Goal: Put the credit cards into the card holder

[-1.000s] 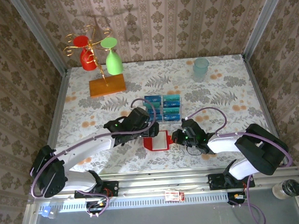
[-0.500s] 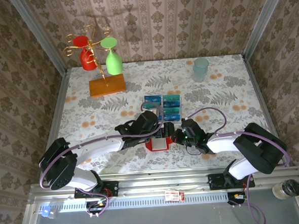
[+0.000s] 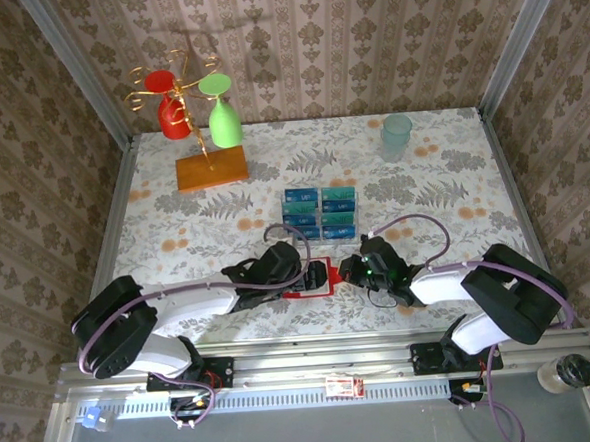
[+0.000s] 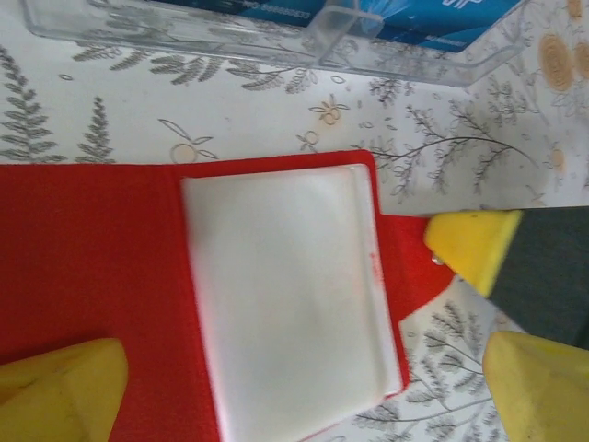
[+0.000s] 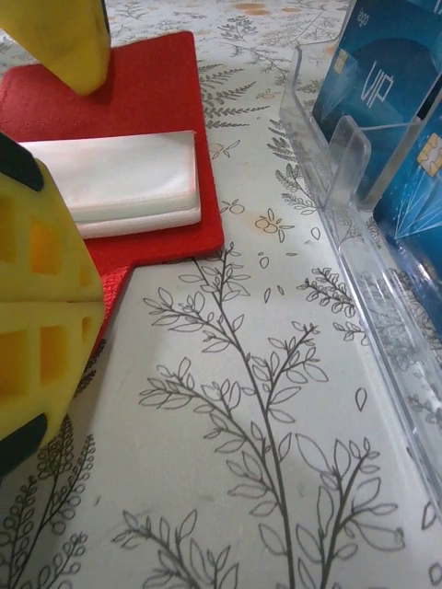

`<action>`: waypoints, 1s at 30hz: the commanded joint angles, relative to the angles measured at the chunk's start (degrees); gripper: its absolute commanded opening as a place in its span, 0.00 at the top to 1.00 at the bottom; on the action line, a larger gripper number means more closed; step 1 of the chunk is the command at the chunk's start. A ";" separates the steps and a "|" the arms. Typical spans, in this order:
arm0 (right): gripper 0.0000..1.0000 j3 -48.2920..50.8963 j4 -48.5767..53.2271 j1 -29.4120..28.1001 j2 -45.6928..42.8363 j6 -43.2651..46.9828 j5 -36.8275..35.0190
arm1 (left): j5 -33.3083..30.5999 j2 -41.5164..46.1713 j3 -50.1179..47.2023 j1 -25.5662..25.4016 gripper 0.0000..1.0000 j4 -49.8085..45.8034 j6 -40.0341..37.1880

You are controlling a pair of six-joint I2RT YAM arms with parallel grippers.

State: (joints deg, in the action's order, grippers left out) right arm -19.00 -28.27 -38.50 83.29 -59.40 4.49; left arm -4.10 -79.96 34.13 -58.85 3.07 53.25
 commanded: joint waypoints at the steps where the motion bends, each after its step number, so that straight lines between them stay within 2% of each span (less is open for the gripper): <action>1: 1.00 2.39 5.15 -0.43 0.04 -1.60 -3.60 | -3.85 1.26 -2.23 -0.12 0.00 1.83 -4.81; 9: 1.00 1.18 7.10 -0.89 -0.35 -1.51 -4.17 | -6.00 1.22 -5.24 -0.21 0.00 3.63 -8.32; 18: 1.00 -6.59 15.88 -0.87 -2.81 5.95 -2.00 | -7.81 0.89 -5.76 -0.63 0.00 2.57 -10.10; 24: 0.99 -11.99 20.20 -0.84 -2.39 10.68 0.84 | -8.47 0.45 -5.39 -1.37 0.00 2.14 -10.21; 30: 0.99 -16.84 21.15 -0.92 2.54 13.31 6.05 | -9.22 -0.67 -5.56 -2.35 0.00 2.48 -9.62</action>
State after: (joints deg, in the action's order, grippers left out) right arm -33.71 -10.00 -39.16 83.44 -48.97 7.22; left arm -11.90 -79.79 29.30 -60.51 6.24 44.10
